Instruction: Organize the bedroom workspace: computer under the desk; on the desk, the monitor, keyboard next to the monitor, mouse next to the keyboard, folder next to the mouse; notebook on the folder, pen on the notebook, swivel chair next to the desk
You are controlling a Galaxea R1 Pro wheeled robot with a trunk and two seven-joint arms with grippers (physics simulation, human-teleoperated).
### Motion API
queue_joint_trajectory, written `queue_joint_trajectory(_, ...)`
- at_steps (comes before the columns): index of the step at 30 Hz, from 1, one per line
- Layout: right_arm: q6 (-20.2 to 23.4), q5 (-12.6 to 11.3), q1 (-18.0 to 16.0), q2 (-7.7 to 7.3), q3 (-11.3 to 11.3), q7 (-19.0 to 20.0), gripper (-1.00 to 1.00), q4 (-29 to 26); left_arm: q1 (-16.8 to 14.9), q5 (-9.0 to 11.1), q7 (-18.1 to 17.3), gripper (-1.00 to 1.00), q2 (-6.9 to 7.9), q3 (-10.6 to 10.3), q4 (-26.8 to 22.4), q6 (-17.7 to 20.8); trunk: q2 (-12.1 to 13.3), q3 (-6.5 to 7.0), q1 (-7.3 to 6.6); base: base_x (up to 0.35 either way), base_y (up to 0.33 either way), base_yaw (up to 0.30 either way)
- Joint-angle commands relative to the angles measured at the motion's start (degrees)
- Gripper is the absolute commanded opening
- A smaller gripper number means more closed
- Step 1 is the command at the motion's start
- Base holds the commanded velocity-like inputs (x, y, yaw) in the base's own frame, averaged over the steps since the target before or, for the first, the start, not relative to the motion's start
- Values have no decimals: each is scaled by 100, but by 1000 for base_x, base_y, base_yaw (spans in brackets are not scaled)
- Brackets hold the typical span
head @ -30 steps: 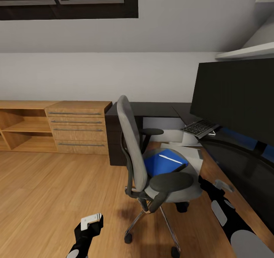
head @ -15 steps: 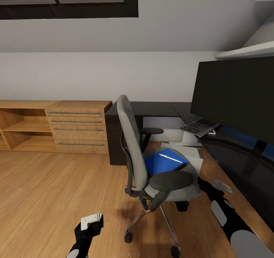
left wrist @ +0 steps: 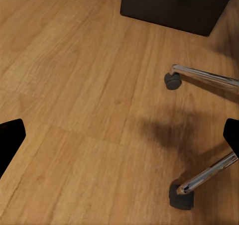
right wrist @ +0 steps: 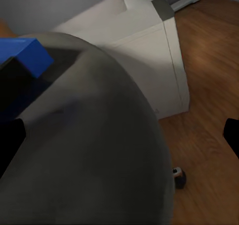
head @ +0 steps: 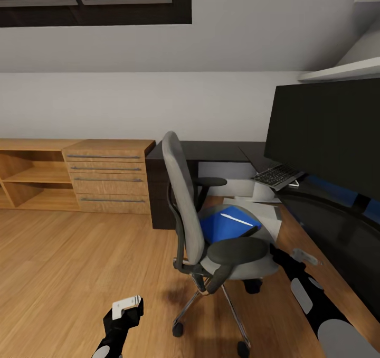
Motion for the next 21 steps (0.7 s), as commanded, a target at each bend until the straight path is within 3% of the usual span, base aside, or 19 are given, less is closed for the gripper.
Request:
queue_joint_trajectory(1,-19,-60,-4,5,-14,46,100,8,-3,56,0,100,-3,3,2,-20,-2,-5,-1,0,0,0)
queue_joint_trajectory(6,-18,-60,-4,34,-13,40,100,8,-3,53,-2,100,-3,2,2,-20,-2,-5,-1,0,0,50)
queue_joint_trajectory(14,-22,-60,-4,78,-21,49,100,8,-1,57,-1,100,4,3,2,-20,-2,-5,-1,0,0,175)
queue_joint_trajectory(21,-23,-60,-4,82,-28,51,100,8,-2,59,0,100,6,4,2,-20,-2,-5,-1,0,0,35)
